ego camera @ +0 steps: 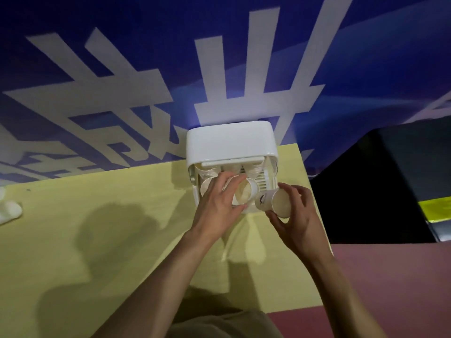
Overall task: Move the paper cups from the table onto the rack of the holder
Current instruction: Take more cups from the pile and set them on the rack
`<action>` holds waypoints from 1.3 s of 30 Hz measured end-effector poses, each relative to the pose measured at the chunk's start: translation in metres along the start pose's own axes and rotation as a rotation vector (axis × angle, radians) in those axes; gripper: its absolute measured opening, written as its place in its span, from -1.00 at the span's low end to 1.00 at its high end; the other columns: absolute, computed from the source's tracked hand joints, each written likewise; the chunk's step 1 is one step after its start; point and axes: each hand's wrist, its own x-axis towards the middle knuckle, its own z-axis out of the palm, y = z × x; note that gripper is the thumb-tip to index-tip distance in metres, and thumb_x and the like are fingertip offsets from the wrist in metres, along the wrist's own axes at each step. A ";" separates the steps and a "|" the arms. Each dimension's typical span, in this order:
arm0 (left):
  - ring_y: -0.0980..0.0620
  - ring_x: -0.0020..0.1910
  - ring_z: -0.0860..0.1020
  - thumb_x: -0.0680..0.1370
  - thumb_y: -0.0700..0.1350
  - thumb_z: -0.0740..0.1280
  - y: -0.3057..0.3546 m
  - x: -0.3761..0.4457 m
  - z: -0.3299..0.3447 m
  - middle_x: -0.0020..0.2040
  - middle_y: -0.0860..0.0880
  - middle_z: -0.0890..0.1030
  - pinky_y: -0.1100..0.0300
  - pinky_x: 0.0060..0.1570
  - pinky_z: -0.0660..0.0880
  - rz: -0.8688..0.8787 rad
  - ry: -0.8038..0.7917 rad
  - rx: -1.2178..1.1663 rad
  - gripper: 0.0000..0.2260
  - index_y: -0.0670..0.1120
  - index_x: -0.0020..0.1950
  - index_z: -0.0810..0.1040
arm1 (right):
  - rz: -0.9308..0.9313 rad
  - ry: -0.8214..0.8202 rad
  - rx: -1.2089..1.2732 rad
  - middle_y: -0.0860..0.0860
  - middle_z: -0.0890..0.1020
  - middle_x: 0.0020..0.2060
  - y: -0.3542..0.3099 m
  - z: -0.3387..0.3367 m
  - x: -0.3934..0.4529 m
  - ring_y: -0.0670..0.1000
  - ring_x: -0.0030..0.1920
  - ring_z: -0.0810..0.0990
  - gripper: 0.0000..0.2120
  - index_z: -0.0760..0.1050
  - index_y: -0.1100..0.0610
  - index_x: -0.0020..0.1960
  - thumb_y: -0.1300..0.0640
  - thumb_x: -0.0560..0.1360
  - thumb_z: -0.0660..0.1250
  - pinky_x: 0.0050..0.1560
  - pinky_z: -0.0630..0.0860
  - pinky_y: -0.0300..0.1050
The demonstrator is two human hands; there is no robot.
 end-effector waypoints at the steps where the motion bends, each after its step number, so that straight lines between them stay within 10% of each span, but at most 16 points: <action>1: -0.04 0.33 0.43 0.47 -0.02 0.54 0.001 0.003 0.005 0.38 0.00 0.41 0.01 0.25 0.51 -0.010 -0.005 0.021 -0.38 0.01 0.49 0.42 | -0.001 -0.001 0.006 -0.02 0.40 0.30 0.003 -0.002 0.003 0.02 0.17 0.53 -0.39 0.40 -0.01 0.44 0.05 0.46 0.55 0.01 0.52 -0.21; 20: -0.17 0.30 0.48 0.46 -0.06 0.55 -0.004 0.052 0.062 0.43 -0.03 0.39 0.00 0.38 0.36 -0.194 -0.293 0.153 -0.36 -0.01 0.49 0.39 | 0.019 -0.047 0.017 -0.02 0.37 0.38 0.031 -0.017 0.034 -0.12 0.14 0.48 -0.39 0.36 -0.04 0.49 0.00 0.51 0.51 0.04 0.47 -0.30; 39: 0.05 0.32 0.43 0.51 -0.02 0.50 -0.019 -0.023 -0.002 0.33 0.06 0.43 0.18 0.30 0.42 -0.311 0.004 0.001 -0.52 -0.03 0.39 0.46 | -0.193 -0.264 -0.264 -0.02 0.48 0.38 -0.017 0.042 0.062 0.12 0.26 0.54 -0.34 0.35 0.02 0.49 -0.11 0.49 0.50 -0.11 0.62 0.06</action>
